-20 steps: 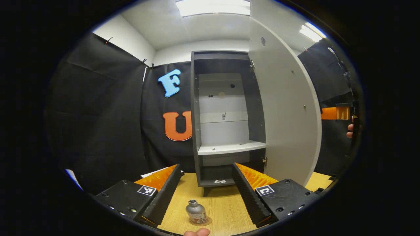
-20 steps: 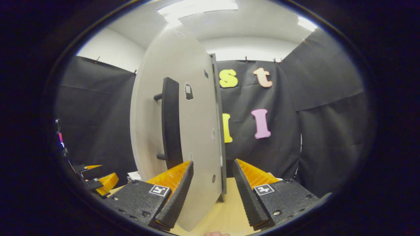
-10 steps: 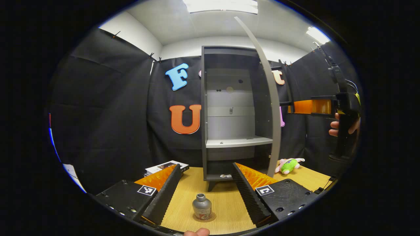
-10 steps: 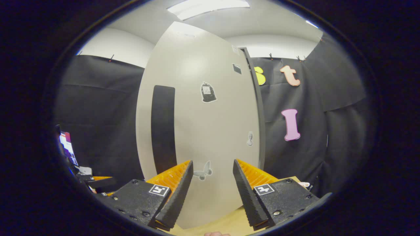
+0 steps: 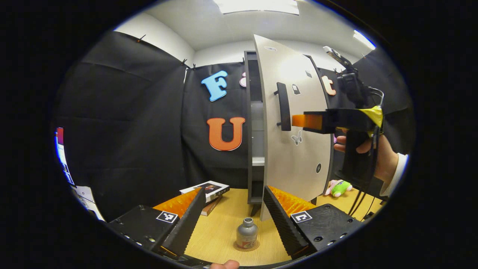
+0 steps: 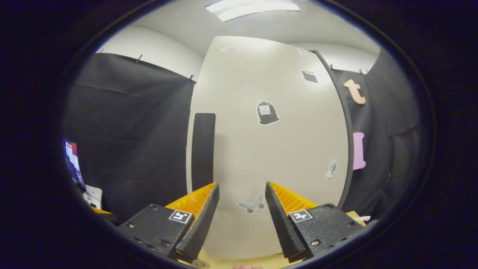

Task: Open the cabinet door with the right hand, grasp the bottle in the cabinet with the left hand and place it on the coaster, then close the cabinet door with the right hand.

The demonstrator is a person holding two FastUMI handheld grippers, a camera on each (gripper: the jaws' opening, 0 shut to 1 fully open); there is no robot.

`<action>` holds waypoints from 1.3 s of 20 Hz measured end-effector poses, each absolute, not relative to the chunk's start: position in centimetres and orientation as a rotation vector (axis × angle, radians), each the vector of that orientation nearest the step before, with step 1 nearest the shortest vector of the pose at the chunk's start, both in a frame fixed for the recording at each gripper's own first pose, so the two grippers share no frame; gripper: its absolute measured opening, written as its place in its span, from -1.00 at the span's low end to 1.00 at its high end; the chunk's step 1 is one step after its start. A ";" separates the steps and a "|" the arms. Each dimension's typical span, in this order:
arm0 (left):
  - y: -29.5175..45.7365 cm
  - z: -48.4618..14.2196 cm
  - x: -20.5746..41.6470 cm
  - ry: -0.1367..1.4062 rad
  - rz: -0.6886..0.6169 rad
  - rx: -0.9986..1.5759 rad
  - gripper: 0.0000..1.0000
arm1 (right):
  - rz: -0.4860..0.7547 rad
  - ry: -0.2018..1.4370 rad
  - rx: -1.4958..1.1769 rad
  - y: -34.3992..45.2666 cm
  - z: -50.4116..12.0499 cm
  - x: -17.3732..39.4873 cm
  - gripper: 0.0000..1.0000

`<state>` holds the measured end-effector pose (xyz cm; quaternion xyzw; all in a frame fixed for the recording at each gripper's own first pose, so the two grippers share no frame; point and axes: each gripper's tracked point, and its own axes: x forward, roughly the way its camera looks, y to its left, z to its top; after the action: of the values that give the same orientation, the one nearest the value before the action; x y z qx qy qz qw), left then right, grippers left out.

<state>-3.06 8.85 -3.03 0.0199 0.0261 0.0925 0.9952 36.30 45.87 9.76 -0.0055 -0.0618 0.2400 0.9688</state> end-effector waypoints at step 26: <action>0.8 -3.2 -2.3 0.033 0.041 -0.062 0.87 | 0.170 0.021 0.102 21.3 2.6 20.3 0.65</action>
<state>-2.31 0.81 -3.16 -0.0311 0.0165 0.0207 0.9992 20.31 21.26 2.58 0.0509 0.0106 0.0848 0.9950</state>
